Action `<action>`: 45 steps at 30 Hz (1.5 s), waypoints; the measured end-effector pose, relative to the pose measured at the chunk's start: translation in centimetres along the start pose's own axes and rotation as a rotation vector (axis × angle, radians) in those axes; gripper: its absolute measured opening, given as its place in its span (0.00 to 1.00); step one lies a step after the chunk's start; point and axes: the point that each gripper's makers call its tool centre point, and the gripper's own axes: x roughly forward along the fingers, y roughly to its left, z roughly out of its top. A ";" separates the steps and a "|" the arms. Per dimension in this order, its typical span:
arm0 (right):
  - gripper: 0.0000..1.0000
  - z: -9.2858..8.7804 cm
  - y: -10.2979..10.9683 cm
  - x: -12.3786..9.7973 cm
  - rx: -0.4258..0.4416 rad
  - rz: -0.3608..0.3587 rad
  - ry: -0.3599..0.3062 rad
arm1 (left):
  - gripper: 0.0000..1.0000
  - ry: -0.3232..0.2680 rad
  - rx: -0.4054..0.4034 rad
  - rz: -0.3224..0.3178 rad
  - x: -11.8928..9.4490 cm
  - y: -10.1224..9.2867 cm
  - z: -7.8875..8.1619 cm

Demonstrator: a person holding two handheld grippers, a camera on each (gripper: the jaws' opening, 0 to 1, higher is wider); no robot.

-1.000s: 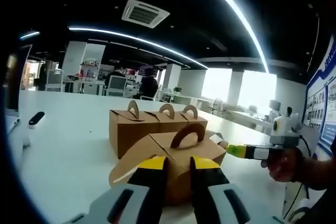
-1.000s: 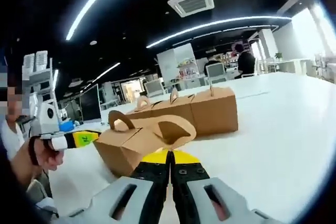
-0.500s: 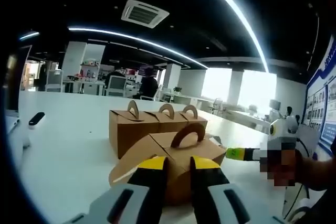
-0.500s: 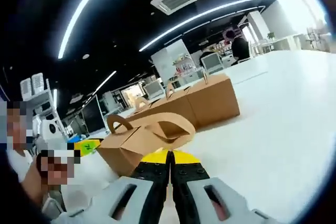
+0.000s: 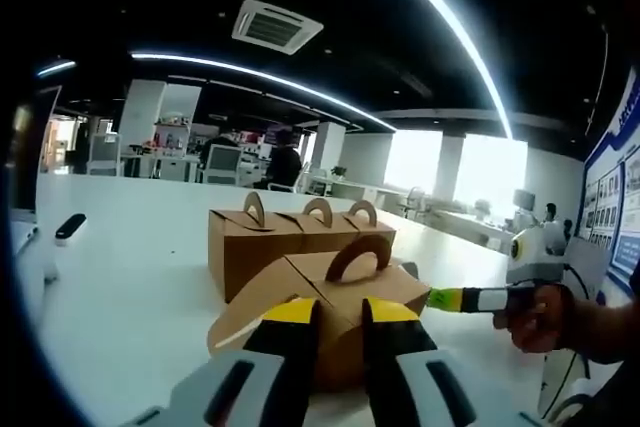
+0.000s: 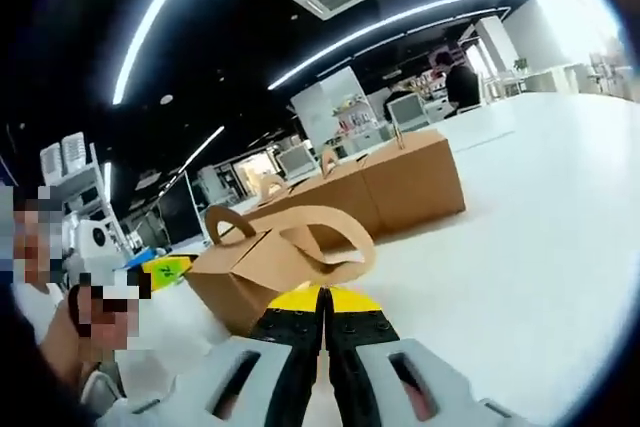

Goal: Pick up one paper box from the group, open the paper box, and remove the item inside

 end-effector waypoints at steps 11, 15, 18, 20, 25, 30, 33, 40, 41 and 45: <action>0.03 -0.2 -0.1 0.1 -0.006 0.005 0.005 | 0.20 0.005 0.003 -0.007 0.1 0.0 0.0; 0.04 0.3 -0.1 0.1 -0.069 0.017 -0.002 | 0.20 0.015 0.008 -0.010 0.1 0.1 0.1; 0.07 1.1 -0.4 -0.1 -0.088 0.008 -0.020 | 0.20 0.030 0.019 -0.017 0.2 0.2 0.1; 0.08 1.7 -0.6 -0.3 -0.084 0.005 -0.035 | 0.20 0.039 0.025 -0.020 0.4 0.2 0.2; 0.12 3.7 -0.9 -1.1 -0.068 -0.004 -0.096 | 0.20 0.044 0.039 -0.020 0.7 0.2 0.2; 0.14 7.1 -0.8 -2.3 -0.176 -0.035 -0.175 | 0.20 0.045 0.037 -0.026 0.8 0.2 0.2; 0.14 9.1 -0.9 -2.8 -0.236 -0.072 -0.220 | 0.20 0.047 0.039 -0.027 0.8 0.2 0.2; 0.14 11.4 0.8 -2.6 -0.323 -0.055 -0.264 | 0.20 0.042 0.034 -0.026 0.7 0.3 0.1; 0.14 11.6 1.2 -2.4 -0.342 -0.050 -0.267 | 0.20 0.041 0.032 -0.026 0.7 0.3 0.1; 0.14 12.1 3.8 -1.2 -0.466 0.013 -0.275 | 0.20 0.039 0.030 -0.028 0.7 0.3 0.1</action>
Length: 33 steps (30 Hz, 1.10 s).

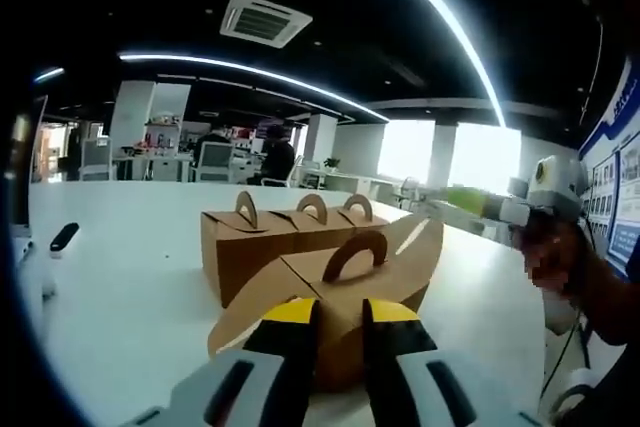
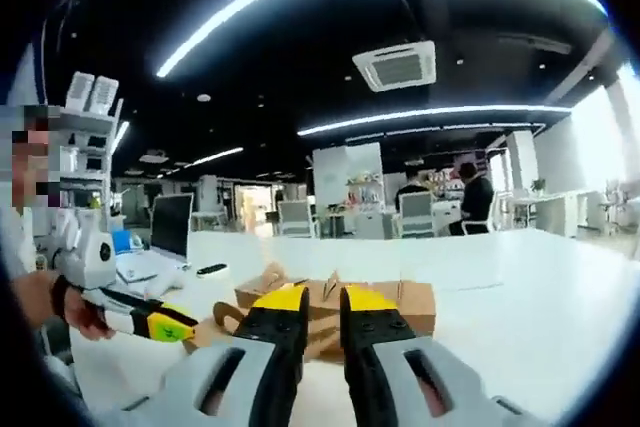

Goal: Pick up one paper box from the group, open the paper box, and remove the item inside

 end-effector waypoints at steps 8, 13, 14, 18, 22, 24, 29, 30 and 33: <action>0.12 -2.9 1.8 3.8 -0.113 0.084 0.069 | 0.20 -0.001 0.025 0.002 0.0 0.0 0.0; 0.12 -5.4 0.6 4.1 -0.096 0.057 0.122 | 0.20 0.002 0.010 -0.004 -0.1 -0.5 0.0; 0.12 -5.8 0.5 4.1 -0.093 0.055 0.130 | 0.20 0.003 0.009 -0.003 -0.1 -0.6 0.0; 0.12 -7.3 0.3 4.2 -0.078 0.057 0.167 | 0.20 -0.001 0.001 -0.002 -0.1 -0.6 0.0; 0.09 -8.6 0.7 4.4 -0.053 0.071 0.200 | 0.20 -0.003 -0.007 0.002 0.0 -0.4 0.0; 0.06 -8.8 1.0 4.4 -0.045 0.077 0.208 | 0.20 0.003 -0.004 0.004 0.0 -0.4 0.0; 0.03 -9.2 1.6 4.4 -0.035 0.092 0.223 | 0.20 0.006 -0.008 -0.008 0.0 -0.3 0.0; 0.03 -9.4 1.6 4.3 -0.027 0.091 0.228 | 0.20 0.007 -0.006 -0.007 0.0 -0.5 0.0; 0.03 -10.1 2.1 4.2 -0.020 0.091 0.251 | 0.20 0.006 -0.003 -0.005 0.0 -1.0 0.0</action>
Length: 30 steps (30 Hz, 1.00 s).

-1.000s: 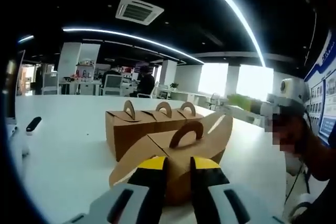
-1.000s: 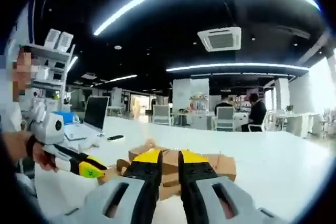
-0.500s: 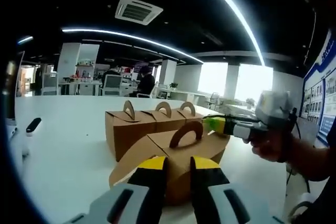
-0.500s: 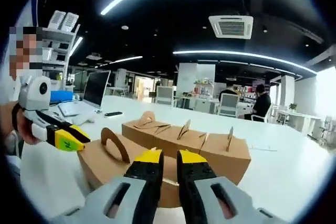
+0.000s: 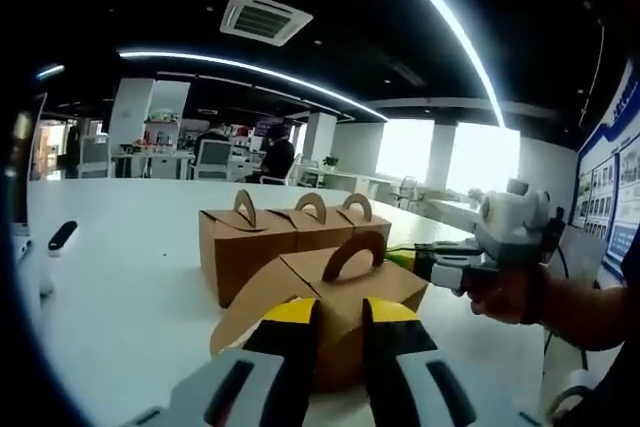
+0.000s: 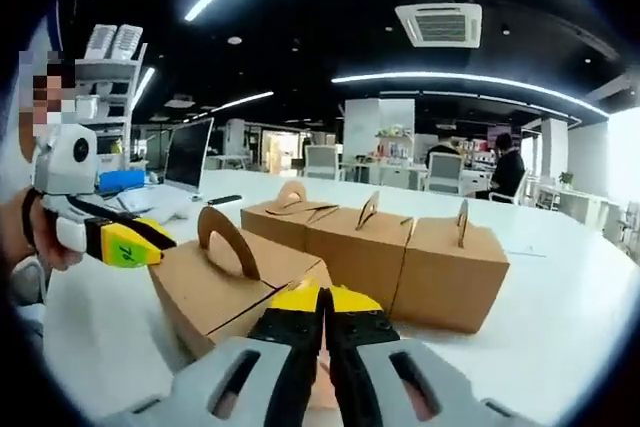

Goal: Pick up one paper box from the group, open the paper box, and remove the item inside

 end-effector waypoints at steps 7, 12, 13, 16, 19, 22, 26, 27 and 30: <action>0.03 -1.3 0.9 -0.4 0.034 0.015 0.044 | 0.20 0.015 -0.006 -0.001 0.1 -0.4 0.1; 0.03 -1.8 1.5 -0.6 0.061 0.020 0.061 | 0.19 0.011 -0.025 -0.003 0.1 0.0 0.0; 0.03 -1.8 1.6 -0.6 0.061 0.019 0.061 | 0.19 0.013 -0.022 -0.003 0.1 0.0 0.0; 0.03 -1.9 1.5 -0.6 0.068 0.022 0.059 | 0.19 0.018 -0.007 0.001 0.1 0.0 0.0; 0.03 -1.9 1.6 -0.6 0.063 0.033 0.066 | 0.19 0.022 -0.011 0.005 0.1 0.3 0.0; 0.03 -1.9 1.6 -0.5 0.055 0.040 0.072 | 0.19 0.022 -0.014 0.008 0.1 0.4 0.0; 0.03 -1.9 1.6 -0.5 0.065 0.039 0.066 | 0.19 0.013 -0.022 0.015 0.1 0.5 0.0; 0.03 -1.9 1.6 -0.5 0.069 0.039 0.065 | 0.19 0.012 -0.022 0.017 0.1 0.5 0.0; 0.03 -1.9 1.6 -0.5 0.061 0.048 0.065 | 0.19 0.020 -0.006 0.028 0.0 0.5 0.0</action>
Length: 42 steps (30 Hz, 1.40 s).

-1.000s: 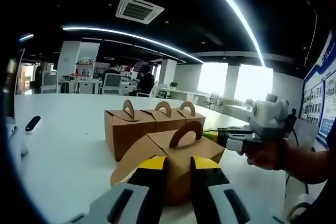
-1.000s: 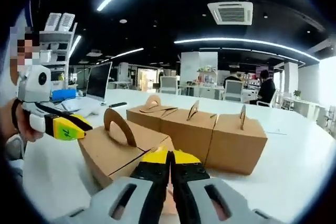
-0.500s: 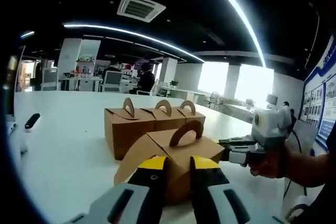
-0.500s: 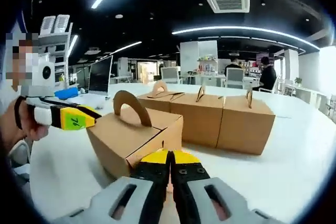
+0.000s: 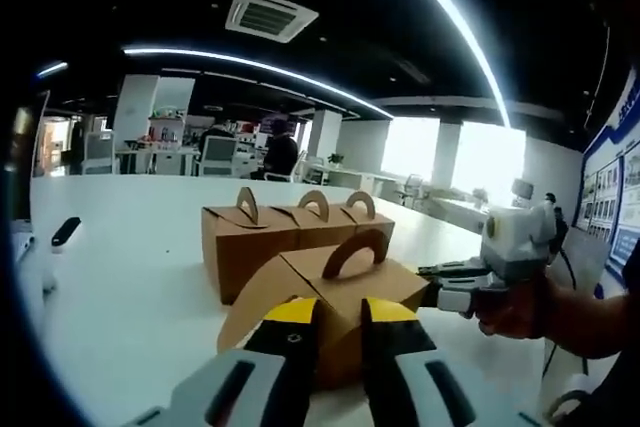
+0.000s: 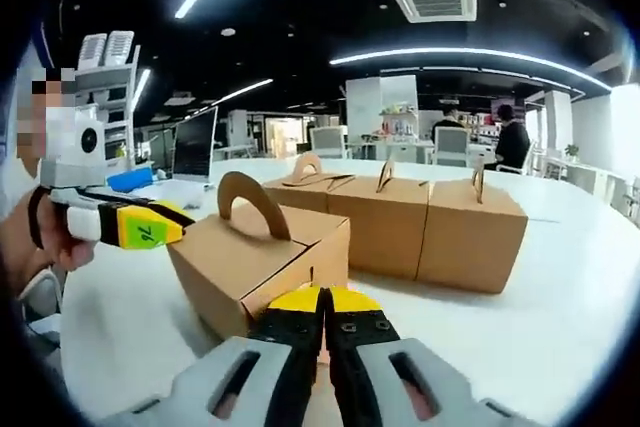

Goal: Pick up one paper box from the group, open the paper box, and remove the item inside

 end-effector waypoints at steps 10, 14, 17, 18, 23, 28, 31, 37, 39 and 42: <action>0.03 -0.6 0.2 0.1 -0.009 0.010 0.028 | 0.18 0.002 0.001 0.005 0.1 0.1 -0.1; 0.03 -0.7 0.2 0.1 -0.007 0.012 0.032 | 0.18 -0.007 -0.020 -0.001 0.1 0.1 -0.1; 0.03 -0.7 0.2 0.2 0.000 0.015 0.037 | 0.18 -0.009 -0.022 0.011 0.1 0.0 -0.2; 0.03 -0.6 0.2 0.2 0.000 0.014 0.037 | 0.17 -0.011 -0.020 0.012 0.1 0.0 -0.2; 0.03 -0.7 0.2 0.2 0.005 0.012 0.039 | 0.17 -0.009 -0.022 -0.002 0.2 0.0 -0.2; 0.03 -0.7 0.2 0.2 0.018 0.004 0.039 | 0.17 -0.009 -0.019 -0.011 0.3 -0.1 -0.2; 0.03 -0.7 0.3 0.2 0.005 0.020 0.041 | 0.17 -0.004 -0.031 -0.019 0.3 -0.1 -0.1; 0.05 -0.3 -1.8 -1.5 -0.046 0.001 0.033 | 0.22 0.012 0.027 0.016 -0.1 0.4 0.2; 0.07 0.5 -2.6 -2.4 -0.044 -0.020 0.008 | 0.23 0.009 0.036 0.015 -0.1 0.1 0.2; 0.10 2.6 -3.4 -3.9 -0.056 -0.052 -0.050 | 0.25 -0.024 0.013 -0.009 -0.3 -0.6 1.0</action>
